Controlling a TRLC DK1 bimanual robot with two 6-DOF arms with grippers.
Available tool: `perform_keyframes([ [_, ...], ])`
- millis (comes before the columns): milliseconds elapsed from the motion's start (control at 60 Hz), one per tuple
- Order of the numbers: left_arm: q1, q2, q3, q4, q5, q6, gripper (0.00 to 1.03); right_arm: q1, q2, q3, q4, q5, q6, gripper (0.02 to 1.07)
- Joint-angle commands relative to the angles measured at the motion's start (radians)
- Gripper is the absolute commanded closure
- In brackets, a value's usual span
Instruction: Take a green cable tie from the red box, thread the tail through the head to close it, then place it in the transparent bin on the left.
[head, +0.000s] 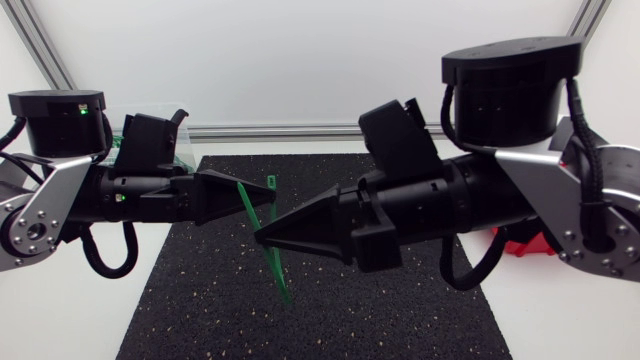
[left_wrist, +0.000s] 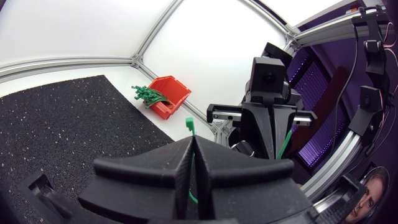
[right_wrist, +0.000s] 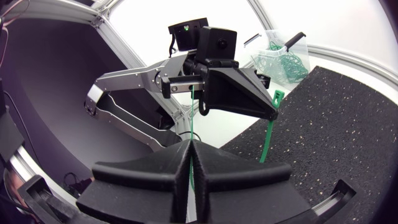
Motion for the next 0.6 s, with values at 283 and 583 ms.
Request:
perform_keyframes([
  [283, -0.009, -0.05, -0.035, 0.036, -0.027, -0.007, 1.0, -0.054, 0.064, 0.07, -0.015, -0.128, 0.411, 1.01],
  [583, -0.047, -0.133, -0.086, 0.041, -0.069, -0.007, 1.0, -0.094, 0.068, 0.084, -0.032, -0.192, 0.598, 1.01],
])
